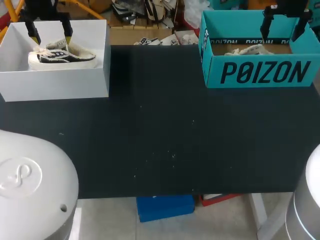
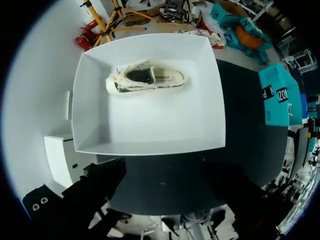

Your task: Take the shoe out of the shoebox, open the shoe tongue, remove and reinsert the insole, then place the shoe into the shoebox

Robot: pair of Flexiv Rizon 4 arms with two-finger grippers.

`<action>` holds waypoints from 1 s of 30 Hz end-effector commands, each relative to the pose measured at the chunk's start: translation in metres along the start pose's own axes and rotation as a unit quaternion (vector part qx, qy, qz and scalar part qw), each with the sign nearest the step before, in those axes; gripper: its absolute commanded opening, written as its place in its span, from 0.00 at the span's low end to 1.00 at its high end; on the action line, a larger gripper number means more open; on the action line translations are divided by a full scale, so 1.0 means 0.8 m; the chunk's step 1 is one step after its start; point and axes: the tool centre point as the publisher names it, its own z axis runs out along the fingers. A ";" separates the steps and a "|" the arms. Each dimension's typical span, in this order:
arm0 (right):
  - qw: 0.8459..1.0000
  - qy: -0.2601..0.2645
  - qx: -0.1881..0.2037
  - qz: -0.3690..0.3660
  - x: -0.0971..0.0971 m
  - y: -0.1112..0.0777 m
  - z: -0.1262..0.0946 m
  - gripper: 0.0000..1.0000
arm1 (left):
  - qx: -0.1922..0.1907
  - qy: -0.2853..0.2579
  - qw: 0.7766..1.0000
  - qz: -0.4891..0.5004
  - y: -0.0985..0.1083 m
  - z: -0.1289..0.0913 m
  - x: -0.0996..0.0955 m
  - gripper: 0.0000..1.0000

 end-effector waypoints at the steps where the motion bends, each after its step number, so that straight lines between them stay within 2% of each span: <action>1: 1.000 0.000 0.000 0.000 0.000 0.000 0.000 1.00 | 0.000 0.000 1.000 0.000 0.000 0.000 0.000 1.00; 7: 1.000 0.000 0.000 0.000 0.000 0.000 0.000 1.00 | 0.000 0.000 1.000 0.000 0.000 0.000 0.000 1.00; 8: 1.000 0.000 0.000 0.000 0.000 0.000 0.000 1.00 | 0.015 0.022 0.999 0.033 0.002 -0.003 0.003 1.00; 10: 1.000 0.000 0.000 0.000 0.000 0.000 0.000 1.00 | 0.074 0.040 0.990 0.113 0.003 -0.015 0.008 1.00; 12: 1.000 0.000 0.000 0.000 0.000 0.000 0.000 1.00 | 0.097 0.067 0.972 0.205 0.004 -0.024 0.014 1.00; 13: 1.000 0.000 0.000 0.000 0.000 0.000 0.000 1.00 | 0.116 0.074 0.952 0.272 0.006 -0.028 0.016 1.00; 15: 1.000 0.000 0.000 0.000 0.000 0.000 0.000 1.00 | 0.160 0.090 0.892 0.413 0.014 -0.036 0.018 1.00; 19: 1.000 0.000 0.000 0.000 0.000 0.000 0.000 1.00 | 0.177 0.059 0.780 0.597 0.013 -0.041 0.015 1.00; 24: 1.000 0.000 0.000 0.000 0.000 0.000 0.000 1.00 | 0.141 0.007 0.730 0.669 0.019 -0.032 -0.008 1.00; 30: 1.000 0.000 0.000 0.000 0.000 0.000 0.000 1.00 | 0.150 -0.006 0.660 0.736 0.022 -0.030 -0.013 1.00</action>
